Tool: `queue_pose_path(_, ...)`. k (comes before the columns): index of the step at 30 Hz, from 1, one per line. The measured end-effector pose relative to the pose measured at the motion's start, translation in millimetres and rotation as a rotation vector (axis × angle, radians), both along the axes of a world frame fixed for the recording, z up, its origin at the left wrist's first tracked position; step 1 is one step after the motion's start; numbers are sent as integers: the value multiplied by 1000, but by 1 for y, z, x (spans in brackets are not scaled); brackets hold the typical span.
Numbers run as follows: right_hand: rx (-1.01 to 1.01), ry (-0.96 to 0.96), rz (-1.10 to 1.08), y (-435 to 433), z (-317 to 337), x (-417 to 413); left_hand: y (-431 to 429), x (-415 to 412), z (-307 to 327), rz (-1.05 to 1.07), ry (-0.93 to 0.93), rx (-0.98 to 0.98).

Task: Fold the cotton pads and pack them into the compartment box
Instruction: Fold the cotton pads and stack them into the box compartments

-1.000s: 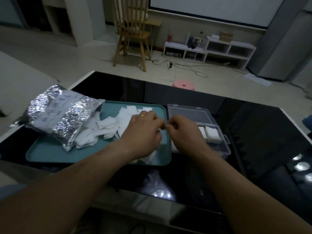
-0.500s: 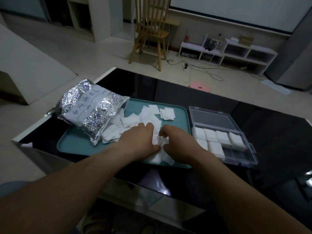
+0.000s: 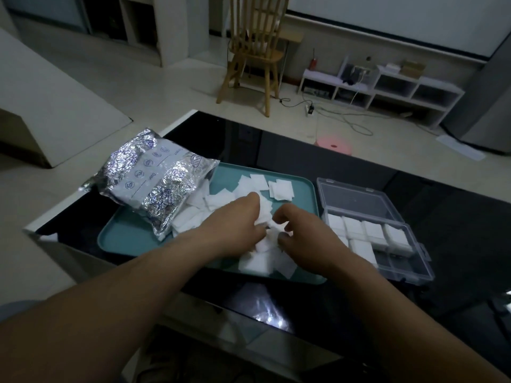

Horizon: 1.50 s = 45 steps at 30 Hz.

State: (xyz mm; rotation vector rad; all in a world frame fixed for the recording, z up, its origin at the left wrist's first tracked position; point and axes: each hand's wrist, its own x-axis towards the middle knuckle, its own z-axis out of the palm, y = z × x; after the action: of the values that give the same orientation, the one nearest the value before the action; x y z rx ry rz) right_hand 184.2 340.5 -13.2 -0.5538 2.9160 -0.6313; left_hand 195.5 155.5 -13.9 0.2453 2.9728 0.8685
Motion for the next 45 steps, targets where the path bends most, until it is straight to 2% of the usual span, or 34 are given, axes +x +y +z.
queue_pose_path(2,-99,59,-49,1,4,-2,-3,-3,8,65,-21,216)
queue_pose_path(4,-290,42,-120,-3,13,-2,-6,-7,16,129,-123,512)
queue_pose_path(6,-506,-84,-182,-9,21,-1,-7,-10,21,172,-268,812)
queue_pose_path(8,-645,-195,-211,-14,25,-2,-5,-10,23,182,-389,1019)
queue_pose_path(10,-730,-219,-226,-17,26,-3,-4,-8,22,172,-441,1133)
queue_pose_path(13,-755,-185,-256,-16,25,-8,-5,-7,24,167,-493,1269)
queue_pose_path(16,-847,-227,-291,-12,25,-12,-7,-8,26,241,-542,1428)
queue_pose_path(20,-1026,-366,-324,-7,30,-15,-6,-7,28,287,-551,1498)
queue_pose_path(25,-1045,-451,-290,-15,35,-5,0,-1,31,93,-709,1558)
queue_pose_path(28,-967,-320,-304,-21,38,4,1,1,30,52,-676,1538)
queue_pose_path(31,-650,-3,-261,-19,36,5,-2,1,28,58,-675,1559)
queue_pose_path(33,-552,95,-132,-17,40,7,-4,-2,28,73,-687,1568)
queue_pose_path(37,-351,148,169,-19,39,12,-4,-6,23,19,-803,1614)
queue_pose_path(41,-386,154,201,-20,35,9,-2,-5,20,-24,-812,1533)
queue_pose_path(45,-529,38,48,-10,39,1,-9,-9,24,235,-670,1610)
